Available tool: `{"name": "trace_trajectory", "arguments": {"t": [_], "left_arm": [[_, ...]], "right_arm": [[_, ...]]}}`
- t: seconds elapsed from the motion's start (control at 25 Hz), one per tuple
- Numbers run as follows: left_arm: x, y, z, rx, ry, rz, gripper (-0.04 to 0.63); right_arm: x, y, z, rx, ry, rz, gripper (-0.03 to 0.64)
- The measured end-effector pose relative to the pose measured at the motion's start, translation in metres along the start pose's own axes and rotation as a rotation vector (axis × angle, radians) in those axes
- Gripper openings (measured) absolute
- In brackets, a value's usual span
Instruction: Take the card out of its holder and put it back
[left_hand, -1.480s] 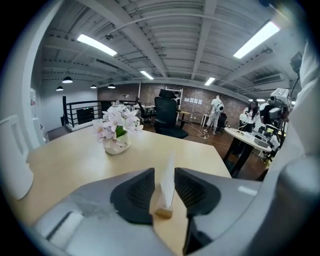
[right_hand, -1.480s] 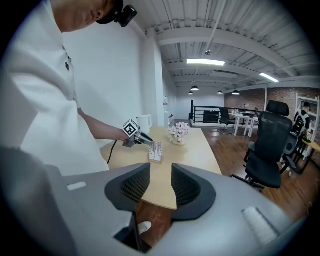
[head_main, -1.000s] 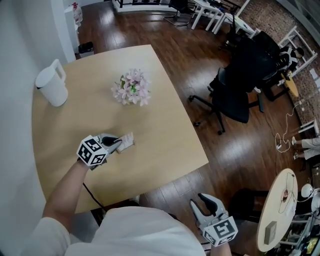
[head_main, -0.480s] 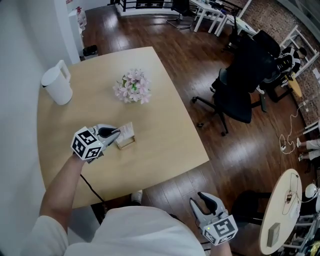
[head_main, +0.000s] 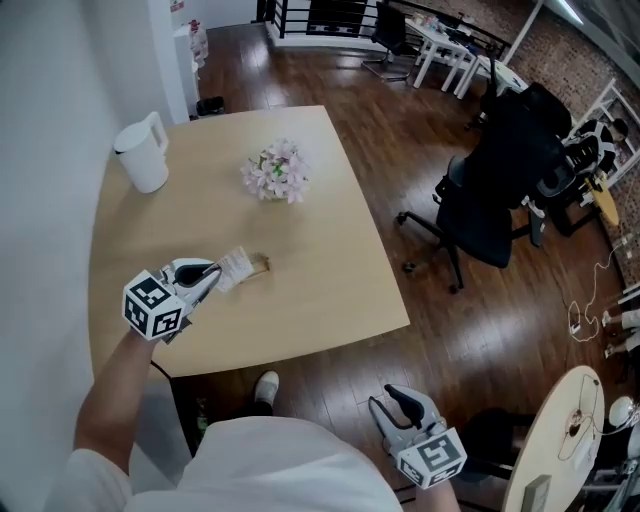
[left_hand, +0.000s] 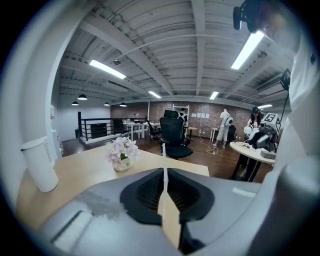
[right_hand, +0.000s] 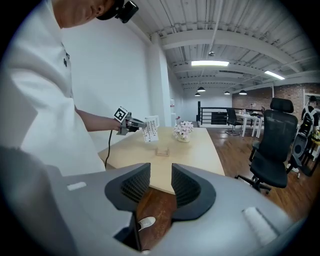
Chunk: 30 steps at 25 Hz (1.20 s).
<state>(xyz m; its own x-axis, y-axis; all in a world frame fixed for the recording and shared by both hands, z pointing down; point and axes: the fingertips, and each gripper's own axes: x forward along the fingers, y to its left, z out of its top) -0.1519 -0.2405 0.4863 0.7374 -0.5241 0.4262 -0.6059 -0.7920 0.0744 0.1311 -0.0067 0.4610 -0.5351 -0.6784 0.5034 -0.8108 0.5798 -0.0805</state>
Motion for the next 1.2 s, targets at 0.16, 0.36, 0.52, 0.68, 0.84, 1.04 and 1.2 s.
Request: {"name": "trace_trajectory", "arguments": {"t": [0.16,0.36,0.52,0.68,0.84,1.04,1.2], "left_arm": [[-0.039,-0.033,-0.014,-0.051,-0.028,0.093,0.017],[-0.086,-0.087,-0.033,-0.106,-0.054,0.205,0.017],[-0.12,-0.136,-0.047,-0.159,-0.073,0.267,0.017],[-0.147,-0.179,-0.06,-0.202,-0.086,0.309,0.017],[-0.168,-0.208,-0.073,-0.23,-0.09,0.348,0.017],[-0.178,-0.229,-0.086,-0.25,-0.101,0.376,0.017],[-0.178,-0.234,-0.081,-0.245,-0.1,0.348,0.017]], "right_arm": [[-0.017,0.0,-0.014,-0.03,-0.013,0.055,0.138],[-0.04,0.002,-0.037,-0.052,-0.017,0.127,0.138],[-0.054,0.006,-0.053,-0.076,-0.014,0.193,0.138],[-0.062,0.015,-0.062,-0.104,-0.021,0.251,0.138],[-0.07,0.024,-0.066,-0.129,-0.024,0.286,0.138],[-0.084,0.026,-0.076,-0.14,-0.026,0.293,0.138],[-0.095,0.028,-0.075,-0.134,-0.037,0.282,0.138]]}}
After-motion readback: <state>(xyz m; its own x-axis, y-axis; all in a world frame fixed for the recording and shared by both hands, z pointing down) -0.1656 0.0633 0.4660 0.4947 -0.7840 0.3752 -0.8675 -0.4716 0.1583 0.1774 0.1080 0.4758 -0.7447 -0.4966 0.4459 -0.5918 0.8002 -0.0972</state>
